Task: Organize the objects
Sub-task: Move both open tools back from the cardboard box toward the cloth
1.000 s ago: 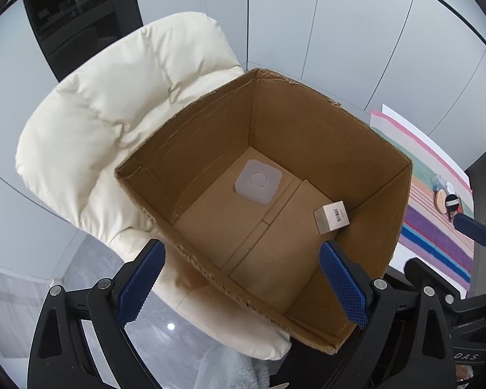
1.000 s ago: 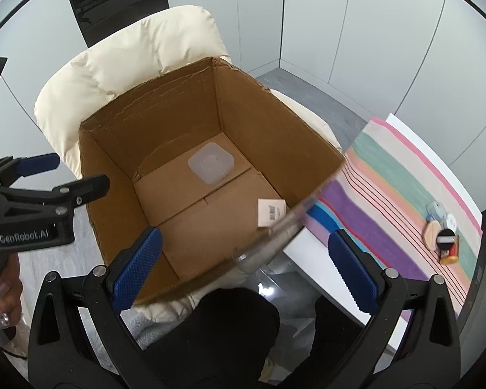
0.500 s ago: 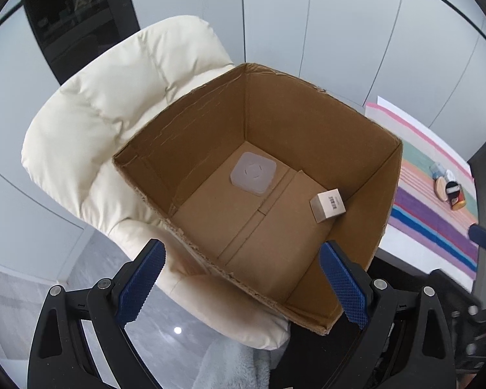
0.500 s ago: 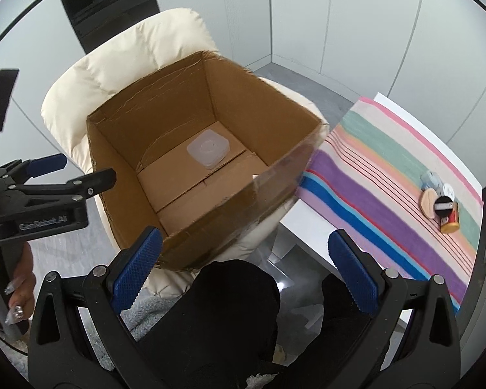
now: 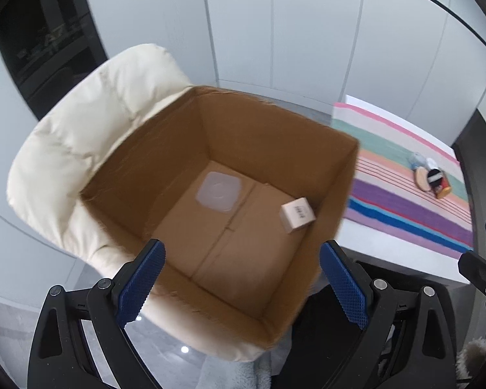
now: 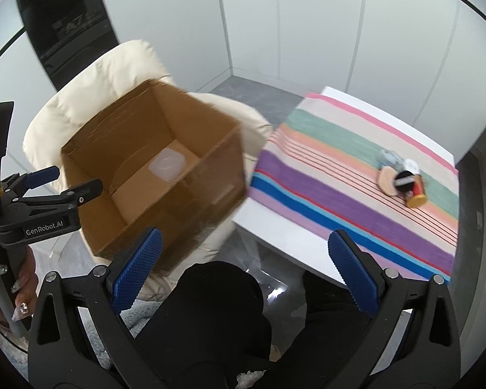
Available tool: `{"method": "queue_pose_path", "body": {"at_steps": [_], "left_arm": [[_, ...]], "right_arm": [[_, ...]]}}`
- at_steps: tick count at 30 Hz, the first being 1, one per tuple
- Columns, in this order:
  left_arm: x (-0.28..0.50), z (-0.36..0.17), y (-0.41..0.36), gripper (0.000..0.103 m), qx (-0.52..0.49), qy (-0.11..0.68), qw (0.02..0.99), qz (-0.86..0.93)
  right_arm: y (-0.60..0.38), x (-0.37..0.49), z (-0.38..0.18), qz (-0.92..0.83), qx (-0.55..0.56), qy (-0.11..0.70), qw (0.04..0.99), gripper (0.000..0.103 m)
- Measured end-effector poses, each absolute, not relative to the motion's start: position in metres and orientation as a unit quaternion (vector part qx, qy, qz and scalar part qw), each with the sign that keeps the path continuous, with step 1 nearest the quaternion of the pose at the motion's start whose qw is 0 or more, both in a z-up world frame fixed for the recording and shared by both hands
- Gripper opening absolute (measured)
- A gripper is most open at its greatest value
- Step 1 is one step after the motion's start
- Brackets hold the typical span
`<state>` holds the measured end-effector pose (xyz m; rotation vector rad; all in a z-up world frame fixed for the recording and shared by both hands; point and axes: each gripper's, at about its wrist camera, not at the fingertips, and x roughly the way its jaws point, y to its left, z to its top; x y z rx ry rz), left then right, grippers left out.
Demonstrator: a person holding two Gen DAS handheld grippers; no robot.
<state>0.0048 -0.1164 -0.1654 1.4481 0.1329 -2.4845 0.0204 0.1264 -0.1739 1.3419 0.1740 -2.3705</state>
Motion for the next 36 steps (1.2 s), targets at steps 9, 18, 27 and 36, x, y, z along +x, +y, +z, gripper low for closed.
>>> {"method": "queue_pose_path", "body": {"at_steps": [9,18,27,36], "left_arm": [[-0.035,-0.168,-0.044,0.097,0.507,-0.004,0.066,-0.859],[-0.063,-0.173,0.005,0.097,0.516,-0.011,0.018,-0.856],[-0.081,-0.181,0.041,0.097,0.536,-0.023,-0.013,-0.844],[-0.105,-0.186,0.075,0.097,0.537,-0.035,-0.027,-0.843]], "right_arm": [[0.197,0.007,-0.179,-0.860,0.491,0.029,0.138,0.103],[0.264,-0.006,-0.191,-0.865,0.497,0.006,0.068,0.103],[0.313,-0.011,-0.211,-0.858,0.514,-0.006,0.022,0.103],[0.343,-0.018,-0.224,-0.862,0.506,-0.019,0.008,0.103]]}}
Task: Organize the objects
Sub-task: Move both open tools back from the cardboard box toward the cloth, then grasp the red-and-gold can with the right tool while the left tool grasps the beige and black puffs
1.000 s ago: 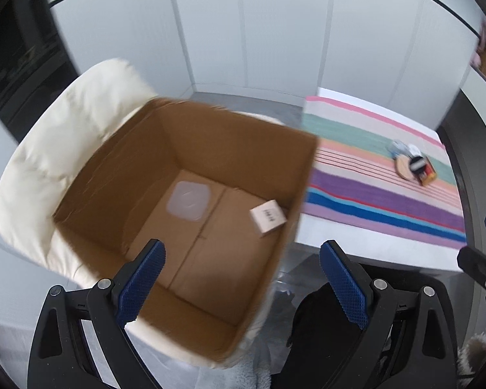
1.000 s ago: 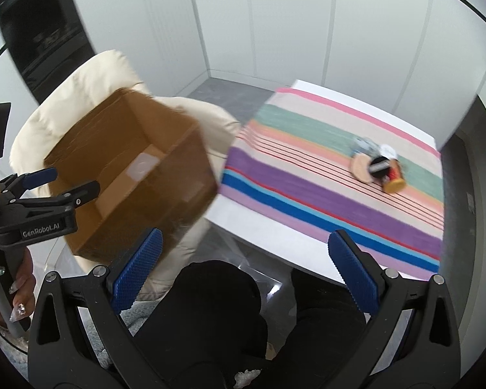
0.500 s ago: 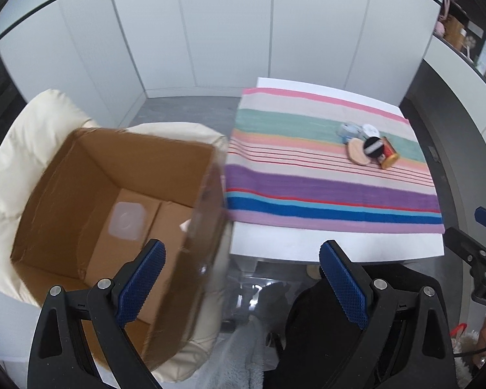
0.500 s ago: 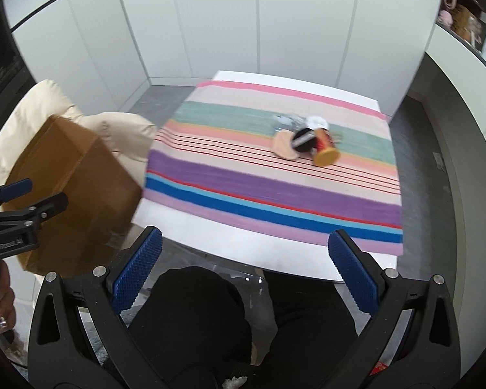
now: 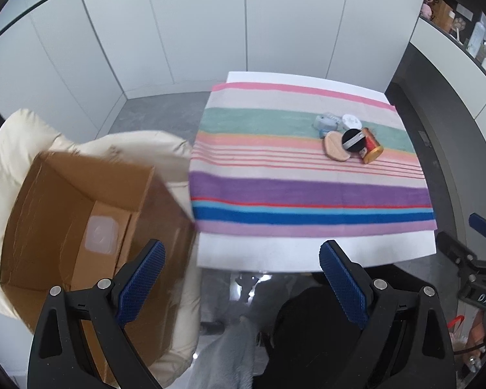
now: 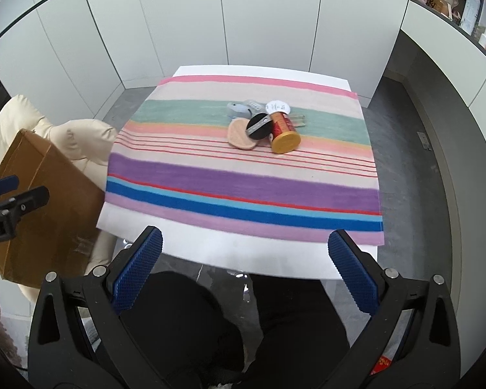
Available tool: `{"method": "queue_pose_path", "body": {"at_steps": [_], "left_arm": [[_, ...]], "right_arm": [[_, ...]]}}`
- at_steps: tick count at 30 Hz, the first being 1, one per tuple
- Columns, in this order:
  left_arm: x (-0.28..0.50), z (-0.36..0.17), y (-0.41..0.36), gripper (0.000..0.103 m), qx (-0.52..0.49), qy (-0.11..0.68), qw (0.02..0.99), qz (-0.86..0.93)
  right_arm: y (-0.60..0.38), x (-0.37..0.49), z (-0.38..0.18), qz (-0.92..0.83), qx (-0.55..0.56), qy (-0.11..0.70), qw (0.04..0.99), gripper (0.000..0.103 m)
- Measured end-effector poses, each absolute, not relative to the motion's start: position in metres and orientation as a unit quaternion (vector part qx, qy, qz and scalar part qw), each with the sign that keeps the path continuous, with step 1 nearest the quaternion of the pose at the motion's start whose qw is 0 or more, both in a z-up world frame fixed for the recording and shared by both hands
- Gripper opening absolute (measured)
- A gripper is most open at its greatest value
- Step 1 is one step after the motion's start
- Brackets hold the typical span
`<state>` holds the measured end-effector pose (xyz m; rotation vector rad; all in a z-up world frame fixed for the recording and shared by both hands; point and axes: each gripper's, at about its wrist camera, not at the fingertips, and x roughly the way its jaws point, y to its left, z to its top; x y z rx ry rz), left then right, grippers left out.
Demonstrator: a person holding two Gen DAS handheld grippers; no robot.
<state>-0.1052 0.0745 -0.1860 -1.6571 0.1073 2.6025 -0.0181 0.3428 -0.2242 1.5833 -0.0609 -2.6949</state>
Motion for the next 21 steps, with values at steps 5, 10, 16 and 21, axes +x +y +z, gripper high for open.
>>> {"method": "queue_pose_path", "body": {"at_steps": [5,10,16,21], "left_arm": [[-0.124,-0.199,0.109,0.097,-0.535,0.073,0.042,0.841],[-0.149,-0.227,0.145,0.097,-0.546,0.105,0.066,0.829],[-0.186,-0.264,0.184,0.097,-0.537,0.132,0.081,0.829],[-0.214,-0.307,0.220,0.097,-0.548,0.143,0.097,0.819]], "right_arm": [[0.356,-0.035,-0.247,-0.864,0.502,-0.029,0.006,0.103],[0.382,-0.056,-0.272,-0.861,0.505,-0.059,-0.004,0.103],[0.418,-0.092,-0.303,-0.859,0.505,-0.080,-0.030,0.103],[0.435,-0.133,-0.328,-0.862,0.501,-0.075,-0.024,0.103]]}}
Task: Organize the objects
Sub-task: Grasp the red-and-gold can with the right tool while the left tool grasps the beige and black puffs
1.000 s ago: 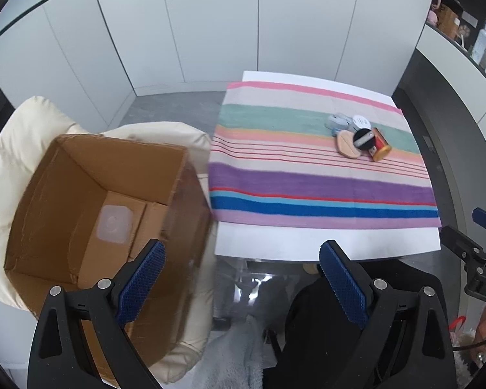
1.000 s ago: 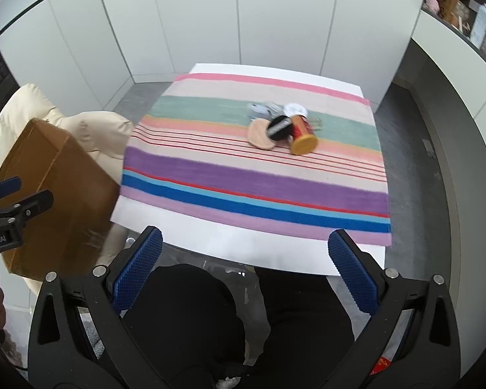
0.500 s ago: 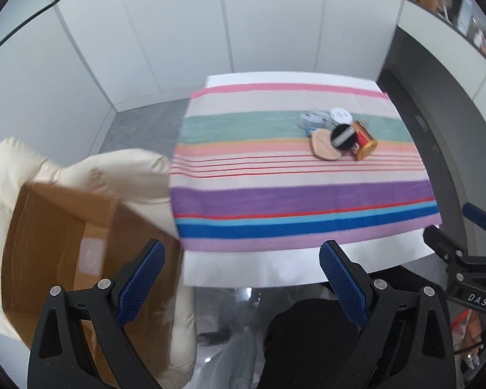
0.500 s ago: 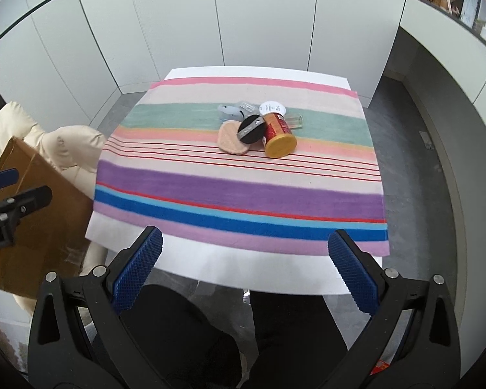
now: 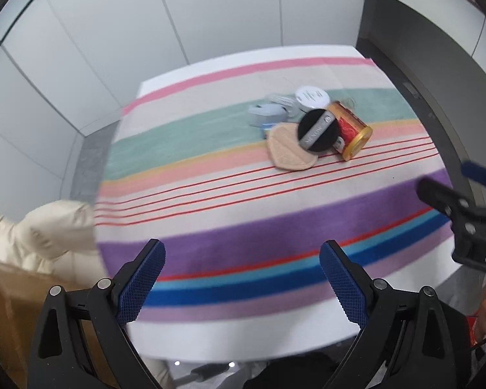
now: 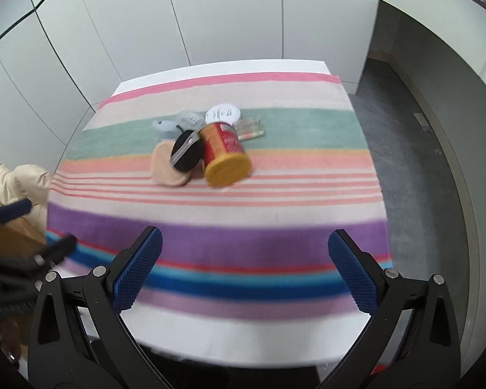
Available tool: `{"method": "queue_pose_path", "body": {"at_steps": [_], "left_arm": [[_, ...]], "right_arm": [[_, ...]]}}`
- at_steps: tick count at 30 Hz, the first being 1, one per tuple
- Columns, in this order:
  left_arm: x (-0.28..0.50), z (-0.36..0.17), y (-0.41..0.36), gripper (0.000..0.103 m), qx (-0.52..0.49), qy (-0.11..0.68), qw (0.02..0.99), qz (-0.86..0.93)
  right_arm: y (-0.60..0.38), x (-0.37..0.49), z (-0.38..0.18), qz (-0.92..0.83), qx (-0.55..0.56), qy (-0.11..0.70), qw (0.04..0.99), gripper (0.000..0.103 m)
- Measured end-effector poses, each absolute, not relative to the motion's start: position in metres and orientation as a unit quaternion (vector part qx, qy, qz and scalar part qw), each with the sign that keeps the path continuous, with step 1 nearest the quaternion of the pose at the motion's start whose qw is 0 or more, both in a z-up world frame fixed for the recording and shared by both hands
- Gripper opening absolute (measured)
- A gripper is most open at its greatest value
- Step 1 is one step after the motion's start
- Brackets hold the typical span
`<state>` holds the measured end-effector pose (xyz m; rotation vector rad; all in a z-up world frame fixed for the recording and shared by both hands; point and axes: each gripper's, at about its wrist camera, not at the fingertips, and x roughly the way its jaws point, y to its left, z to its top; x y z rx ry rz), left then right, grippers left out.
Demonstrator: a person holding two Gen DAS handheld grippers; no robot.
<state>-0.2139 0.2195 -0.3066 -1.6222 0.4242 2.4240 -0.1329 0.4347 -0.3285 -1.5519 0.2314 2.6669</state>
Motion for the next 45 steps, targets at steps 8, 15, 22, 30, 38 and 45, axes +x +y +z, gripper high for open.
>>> {"method": "queue_pose_path", "body": {"at_steps": [8,15,22,30,38,45], "left_arm": [[-0.253,-0.361,0.250,0.097,-0.566,0.108,0.121,0.808],[-0.280,-0.394,0.241,0.097,-0.590,0.037,0.123,0.797],[-0.295,-0.404,0.244,0.097,-0.595,0.026,0.127,0.793],[-0.306,-0.408,0.274,0.094,-0.570,0.077,0.113,0.810],[-0.309,-0.398,0.274,0.042,-0.558,0.071,0.109,0.820],[-0.312,-0.382,0.262,0.040,-0.563,0.067,0.093,0.818]], "right_arm": [[0.432,-0.202,-0.370,0.859,-0.509,0.044,-0.013,0.103],[0.410,-0.250,-0.404,0.849,-0.527,-0.041,-0.023,0.085],[0.413,-0.254,-0.413,0.852,-0.521,-0.036,-0.042,0.057],[0.456,-0.220,-0.402,0.855,-0.517,0.029,-0.013,0.056],[0.472,-0.196,-0.402,0.849,-0.525,0.056,-0.007,0.056],[0.472,-0.189,-0.393,0.851,-0.521,0.070,-0.005,0.056]]}}
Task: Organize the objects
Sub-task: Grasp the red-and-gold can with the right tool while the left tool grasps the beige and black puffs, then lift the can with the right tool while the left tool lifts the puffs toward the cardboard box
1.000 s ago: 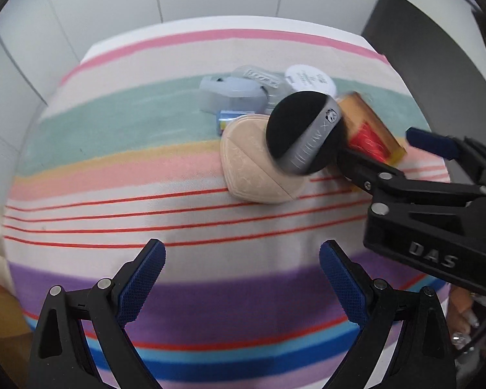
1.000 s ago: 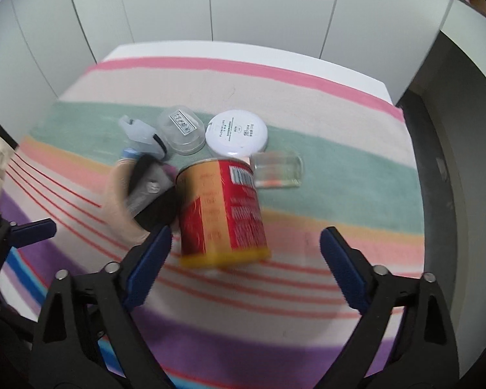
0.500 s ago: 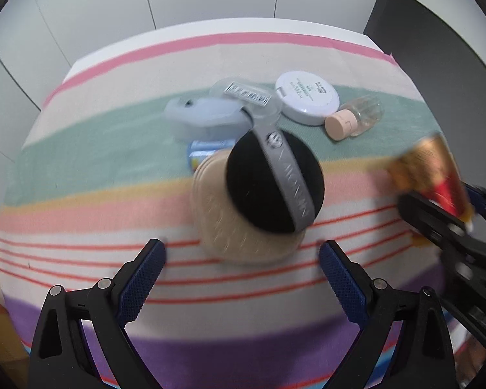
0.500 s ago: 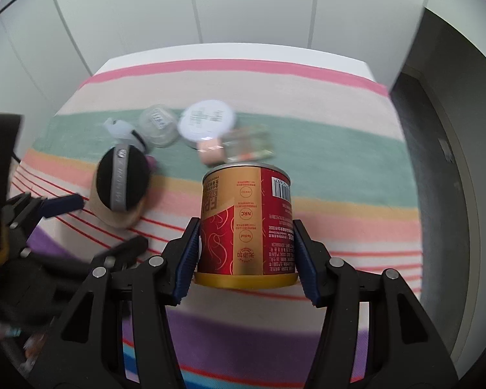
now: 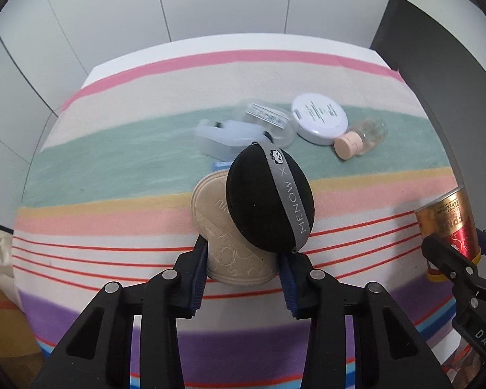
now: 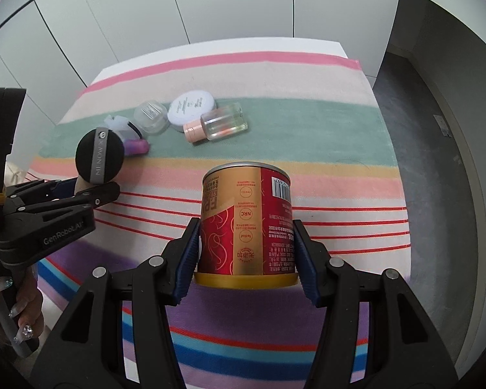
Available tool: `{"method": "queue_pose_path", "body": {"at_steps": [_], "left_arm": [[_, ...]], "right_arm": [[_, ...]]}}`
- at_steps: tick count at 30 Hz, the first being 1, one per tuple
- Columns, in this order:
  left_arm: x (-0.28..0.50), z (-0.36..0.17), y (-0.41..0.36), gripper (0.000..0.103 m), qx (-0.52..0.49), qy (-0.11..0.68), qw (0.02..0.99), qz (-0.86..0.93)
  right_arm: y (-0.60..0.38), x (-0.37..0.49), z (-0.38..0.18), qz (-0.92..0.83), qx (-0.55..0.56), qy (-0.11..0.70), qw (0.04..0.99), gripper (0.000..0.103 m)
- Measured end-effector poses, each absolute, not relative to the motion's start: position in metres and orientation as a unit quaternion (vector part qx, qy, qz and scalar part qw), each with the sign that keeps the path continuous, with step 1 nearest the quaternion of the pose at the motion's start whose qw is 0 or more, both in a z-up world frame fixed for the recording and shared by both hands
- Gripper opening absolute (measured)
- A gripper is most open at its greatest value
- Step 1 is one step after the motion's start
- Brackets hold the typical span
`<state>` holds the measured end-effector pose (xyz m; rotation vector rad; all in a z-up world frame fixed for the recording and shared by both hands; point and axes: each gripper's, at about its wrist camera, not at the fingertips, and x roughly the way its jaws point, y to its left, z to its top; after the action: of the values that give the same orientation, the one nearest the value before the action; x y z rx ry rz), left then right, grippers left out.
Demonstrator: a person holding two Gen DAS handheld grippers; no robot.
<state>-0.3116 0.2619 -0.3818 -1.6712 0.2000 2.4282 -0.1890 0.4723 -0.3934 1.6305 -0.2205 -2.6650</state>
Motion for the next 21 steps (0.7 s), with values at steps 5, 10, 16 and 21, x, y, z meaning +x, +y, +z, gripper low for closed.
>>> {"method": "queue_pose_path", "body": {"at_steps": [5,10,16,21], "left_arm": [[-0.307,-0.360,0.258,0.040,-0.545,0.126,0.050,0.828],[-0.295,-0.340,0.267,0.040,-0.471,0.270,-0.028,0.839],[-0.275,-0.333,0.271,0.041,-0.395,0.379,-0.080,0.833],[-0.278,-0.331,0.263,0.041,-0.425,0.349,-0.058,0.833]], "right_arm": [[0.464,-0.189,-0.377,-0.854,0.515,-0.068,0.001,0.056],[0.454,-0.185,-0.358,-0.860,0.507,-0.058,0.002,0.056],[0.443,-0.177,-0.343,-0.865,0.499,-0.056,0.006,0.056],[0.439,-0.175,-0.342,-0.862,0.502,-0.062,0.010,0.056]]}}
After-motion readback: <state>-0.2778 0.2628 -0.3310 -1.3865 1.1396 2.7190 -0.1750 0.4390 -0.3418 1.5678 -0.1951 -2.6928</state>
